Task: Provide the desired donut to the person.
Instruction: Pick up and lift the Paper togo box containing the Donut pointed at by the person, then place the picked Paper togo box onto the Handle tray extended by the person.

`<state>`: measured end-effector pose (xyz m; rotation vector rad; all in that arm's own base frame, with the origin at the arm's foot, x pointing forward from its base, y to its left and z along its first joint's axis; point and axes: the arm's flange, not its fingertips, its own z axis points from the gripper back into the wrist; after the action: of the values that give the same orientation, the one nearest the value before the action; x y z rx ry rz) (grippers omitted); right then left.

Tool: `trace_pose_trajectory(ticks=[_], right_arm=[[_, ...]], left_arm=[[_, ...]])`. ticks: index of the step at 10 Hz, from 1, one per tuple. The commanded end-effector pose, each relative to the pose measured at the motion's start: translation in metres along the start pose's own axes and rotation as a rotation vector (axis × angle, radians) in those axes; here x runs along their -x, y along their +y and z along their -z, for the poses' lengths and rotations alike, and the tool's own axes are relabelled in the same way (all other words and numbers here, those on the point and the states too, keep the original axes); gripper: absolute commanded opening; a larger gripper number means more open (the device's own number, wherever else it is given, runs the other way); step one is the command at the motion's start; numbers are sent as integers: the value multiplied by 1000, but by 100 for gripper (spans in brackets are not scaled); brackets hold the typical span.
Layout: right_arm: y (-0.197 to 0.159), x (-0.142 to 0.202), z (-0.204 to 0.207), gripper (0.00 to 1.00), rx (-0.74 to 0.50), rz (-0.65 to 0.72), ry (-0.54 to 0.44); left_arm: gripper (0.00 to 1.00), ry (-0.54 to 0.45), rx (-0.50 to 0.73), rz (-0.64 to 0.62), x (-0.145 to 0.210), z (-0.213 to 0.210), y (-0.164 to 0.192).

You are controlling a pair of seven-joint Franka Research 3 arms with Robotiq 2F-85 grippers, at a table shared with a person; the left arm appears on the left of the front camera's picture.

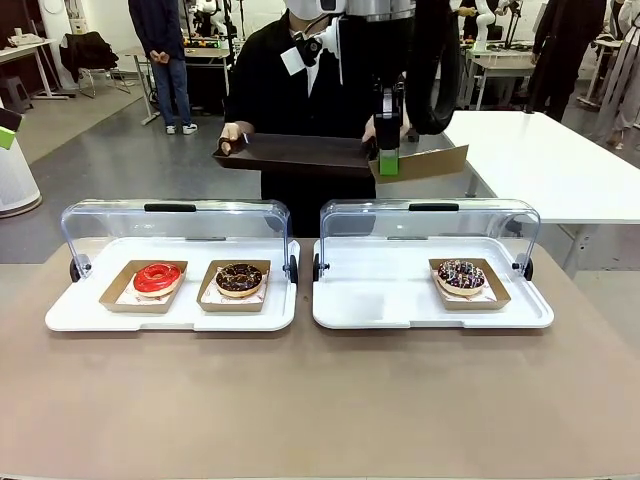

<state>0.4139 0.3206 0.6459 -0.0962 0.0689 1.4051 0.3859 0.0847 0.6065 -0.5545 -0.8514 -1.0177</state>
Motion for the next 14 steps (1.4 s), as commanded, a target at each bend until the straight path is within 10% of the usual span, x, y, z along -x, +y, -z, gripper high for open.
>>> trace_pose_trajectory(ticks=[1, 14], right_arm=[[15, 6, -5, 0, 16, -2, 5], [15, 6, -5, 0, 16, -2, 5]], left_arm=[[100, -14, 1, -3, -1, 1, 0], [100, -14, 1, -3, -1, 1, 0]])
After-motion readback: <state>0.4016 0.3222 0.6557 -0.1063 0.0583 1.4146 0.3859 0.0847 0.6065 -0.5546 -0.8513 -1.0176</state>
